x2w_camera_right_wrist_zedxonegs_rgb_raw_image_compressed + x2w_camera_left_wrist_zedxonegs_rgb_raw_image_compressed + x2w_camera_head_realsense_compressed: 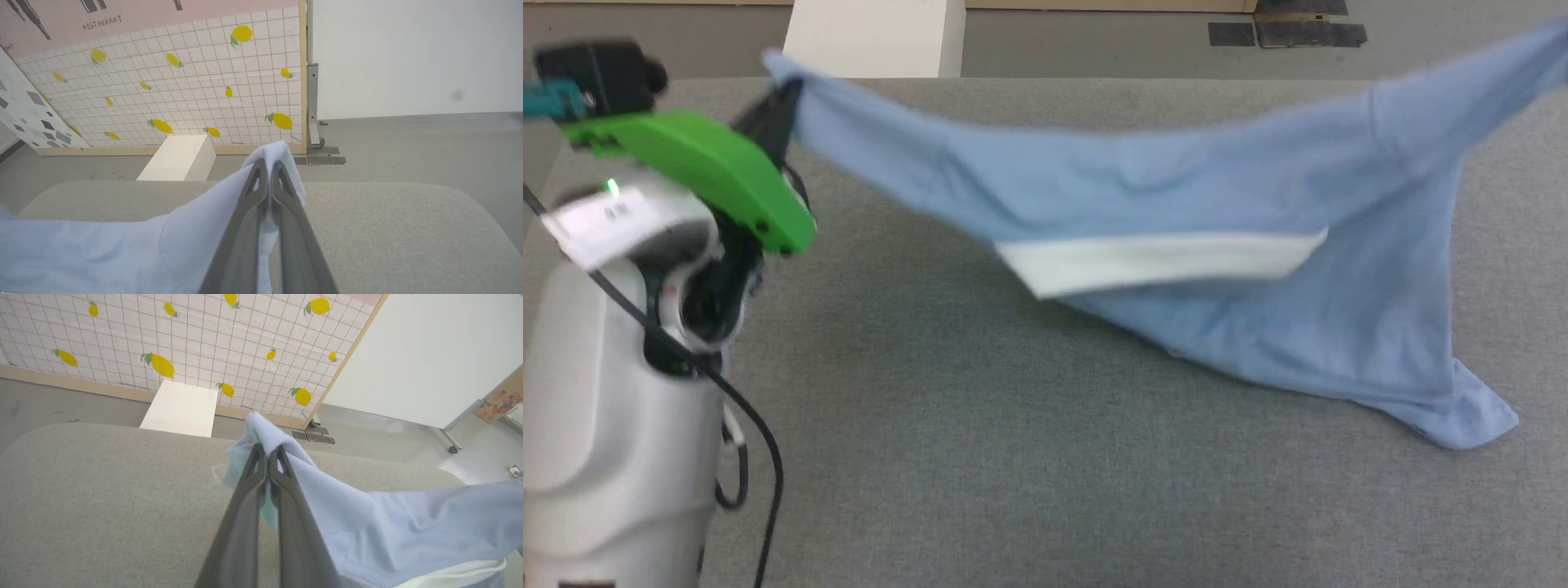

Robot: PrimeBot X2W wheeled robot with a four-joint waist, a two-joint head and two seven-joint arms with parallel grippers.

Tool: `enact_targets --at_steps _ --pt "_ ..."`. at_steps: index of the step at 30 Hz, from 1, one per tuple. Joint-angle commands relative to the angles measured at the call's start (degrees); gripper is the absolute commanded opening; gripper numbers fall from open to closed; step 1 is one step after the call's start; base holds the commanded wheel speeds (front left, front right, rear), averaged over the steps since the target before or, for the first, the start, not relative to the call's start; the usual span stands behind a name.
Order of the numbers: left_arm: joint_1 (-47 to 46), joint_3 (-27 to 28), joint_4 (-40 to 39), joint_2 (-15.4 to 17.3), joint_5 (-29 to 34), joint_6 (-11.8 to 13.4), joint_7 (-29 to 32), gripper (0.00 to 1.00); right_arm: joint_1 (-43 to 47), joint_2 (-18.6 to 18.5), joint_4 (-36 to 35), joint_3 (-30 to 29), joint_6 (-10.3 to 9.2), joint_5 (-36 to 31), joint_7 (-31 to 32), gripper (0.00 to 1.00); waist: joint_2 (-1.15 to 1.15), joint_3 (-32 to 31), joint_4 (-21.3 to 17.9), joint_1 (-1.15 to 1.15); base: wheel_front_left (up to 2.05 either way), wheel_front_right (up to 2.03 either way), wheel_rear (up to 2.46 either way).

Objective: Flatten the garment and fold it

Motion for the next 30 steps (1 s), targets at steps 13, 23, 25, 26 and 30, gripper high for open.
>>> enact_targets --at_steps 13,23,25,26,30 --pt "-22.19 0.05 6.44 1.85 4.87 -0.82 -4.52 0.0 -20.39 -1.32 7.97 0.63 -0.08 -0.93 -3.27 0.0 0.0 -1.16 0.79 0.0 0.0 0.0 0.0" --pt "-37.26 -2.23 18.66 3.37 10.13 -1.16 -7.26 0.0 -37.68 1.17 18.93 0.72 -0.08 -8.77 -5.86 0.0 0.0 6.59 0.88 0.0 0.0 0.0 0.0" --pt "-40.77 -2.92 21.02 4.03 11.61 -1.41 -8.06 0.0 -42.29 1.6 20.65 0.51 -0.08 -11.01 -6.38 0.0 0.0 9.42 0.87 0.0 0.0 0.0 0.0" --pt "-42.4 -3.01 21.91 4.15 12.05 -1.42 -8.56 0.0 -44.36 2.07 21.31 0.11 -0.08 -11.78 -6.53 0.0 0.0 10.76 0.85 0.0 0.0 0.0 0.0" --pt "-49.31 -3.53 25.33 4.63 14.5 -1.44 -12.79 0.0 -52.82 3.3 24.39 -0.59 -0.08 -15.89 -8.64 0.0 0.0 15.8 0.85 0.0 0.0 0.0 0.0"
